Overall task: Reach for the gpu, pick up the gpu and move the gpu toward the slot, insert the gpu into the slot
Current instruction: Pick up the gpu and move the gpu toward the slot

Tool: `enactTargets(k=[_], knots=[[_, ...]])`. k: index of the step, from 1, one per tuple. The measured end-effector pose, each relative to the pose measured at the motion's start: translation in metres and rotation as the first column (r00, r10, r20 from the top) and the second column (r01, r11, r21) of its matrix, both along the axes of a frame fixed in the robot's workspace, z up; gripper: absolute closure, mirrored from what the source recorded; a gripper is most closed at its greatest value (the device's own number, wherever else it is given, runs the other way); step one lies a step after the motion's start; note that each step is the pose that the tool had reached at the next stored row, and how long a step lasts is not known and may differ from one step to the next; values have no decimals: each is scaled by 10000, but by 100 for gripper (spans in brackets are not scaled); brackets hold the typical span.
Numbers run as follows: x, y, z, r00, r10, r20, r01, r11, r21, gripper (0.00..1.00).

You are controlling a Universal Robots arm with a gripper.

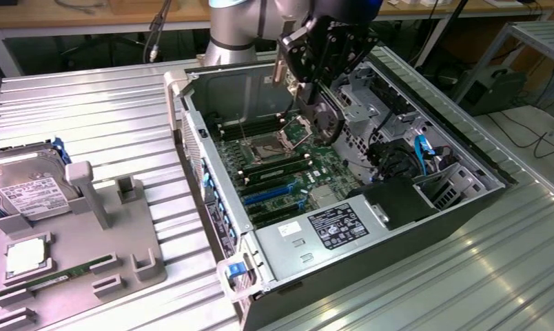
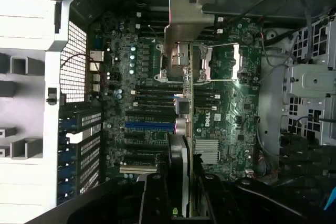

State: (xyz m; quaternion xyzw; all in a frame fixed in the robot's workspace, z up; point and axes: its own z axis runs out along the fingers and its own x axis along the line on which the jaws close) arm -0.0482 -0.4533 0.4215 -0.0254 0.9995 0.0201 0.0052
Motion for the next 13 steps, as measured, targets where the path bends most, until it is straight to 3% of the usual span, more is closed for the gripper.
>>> enactTargets(k=[7, 13], knots=[[239, 0, -11, 10000, -2, 0, 2, 10000, 0, 73], [265, 0, -12, 10000, 0, 0, 0, 10000, -1, 73]])
